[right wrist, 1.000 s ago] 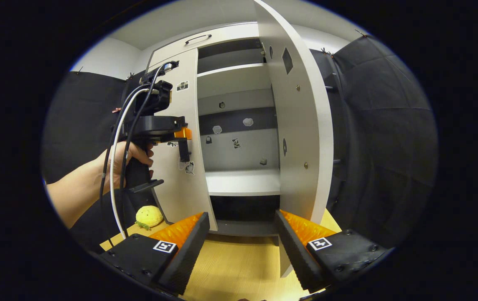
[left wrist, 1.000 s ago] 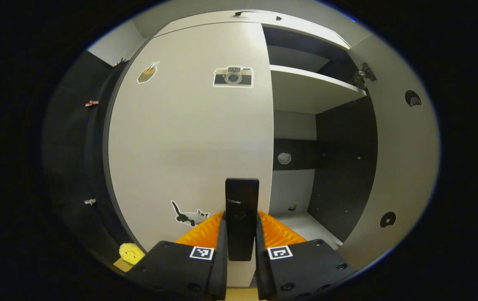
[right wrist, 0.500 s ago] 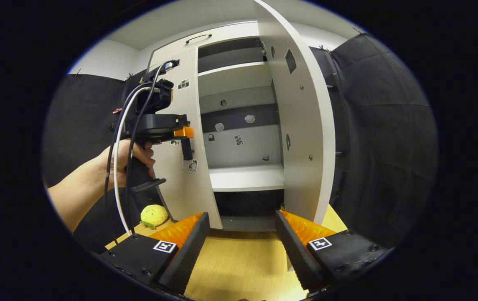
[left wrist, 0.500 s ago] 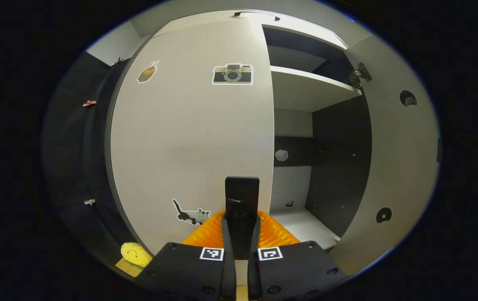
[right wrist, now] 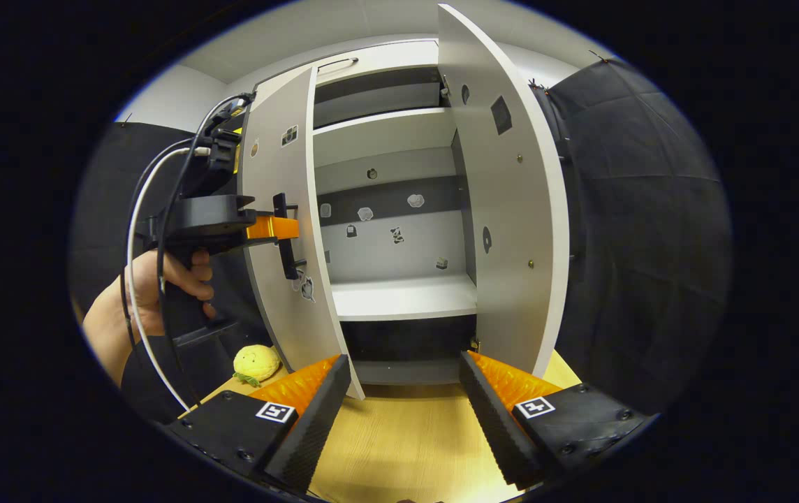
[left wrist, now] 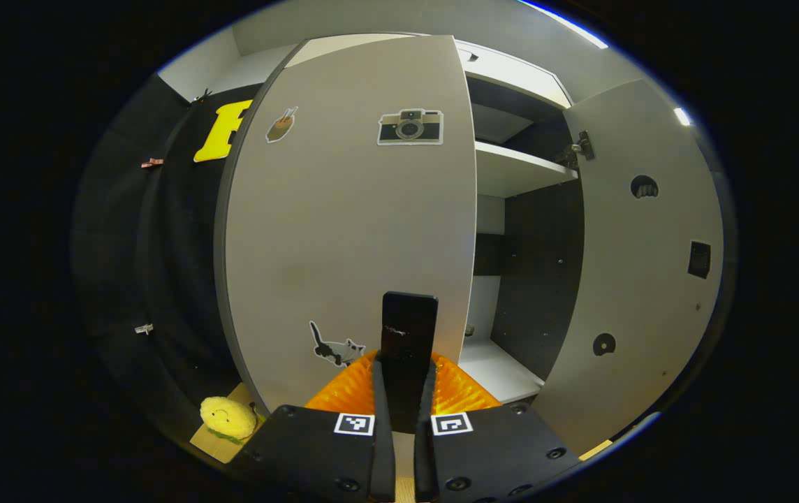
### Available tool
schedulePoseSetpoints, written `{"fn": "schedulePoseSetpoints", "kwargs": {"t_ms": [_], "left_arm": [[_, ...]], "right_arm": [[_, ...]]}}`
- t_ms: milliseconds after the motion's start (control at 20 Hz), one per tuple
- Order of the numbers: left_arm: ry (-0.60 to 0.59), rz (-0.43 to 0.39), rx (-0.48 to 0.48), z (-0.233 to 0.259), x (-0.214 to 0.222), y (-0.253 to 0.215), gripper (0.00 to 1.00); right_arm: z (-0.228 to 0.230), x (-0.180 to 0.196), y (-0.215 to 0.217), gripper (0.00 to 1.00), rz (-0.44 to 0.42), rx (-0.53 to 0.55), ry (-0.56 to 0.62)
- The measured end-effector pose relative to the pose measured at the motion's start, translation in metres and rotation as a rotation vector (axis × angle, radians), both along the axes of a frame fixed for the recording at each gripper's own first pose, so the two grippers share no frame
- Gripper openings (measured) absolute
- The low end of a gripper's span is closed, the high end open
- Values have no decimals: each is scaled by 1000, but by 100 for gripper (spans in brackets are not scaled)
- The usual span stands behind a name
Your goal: Open the right door of the double-door shoe cabinet with the right hand, and open the left door with the left hand.
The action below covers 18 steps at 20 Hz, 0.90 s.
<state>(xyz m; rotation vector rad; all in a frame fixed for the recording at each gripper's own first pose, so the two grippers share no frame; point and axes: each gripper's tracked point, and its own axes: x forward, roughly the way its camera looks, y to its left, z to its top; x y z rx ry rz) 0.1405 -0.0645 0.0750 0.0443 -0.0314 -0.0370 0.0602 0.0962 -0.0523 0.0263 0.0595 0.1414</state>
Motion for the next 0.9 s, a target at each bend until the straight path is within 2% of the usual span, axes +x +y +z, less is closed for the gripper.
{"fn": "schedulePoseSetpoints", "kwargs": {"t_ms": [300, 550, 900], "left_arm": [[-23, -53, -19, -5, -32, 23, 16], [-27, -74, -34, -7, -61, 43, 15], [-37, -49, -12, -7, -96, 75, 15]], "right_arm": [[-6, -8, 24, 99, -9, -9, 13], [-16, -30, 43, 99, -34, -27, 16], [-26, -39, 57, 99, -59, -5, 42]]}}
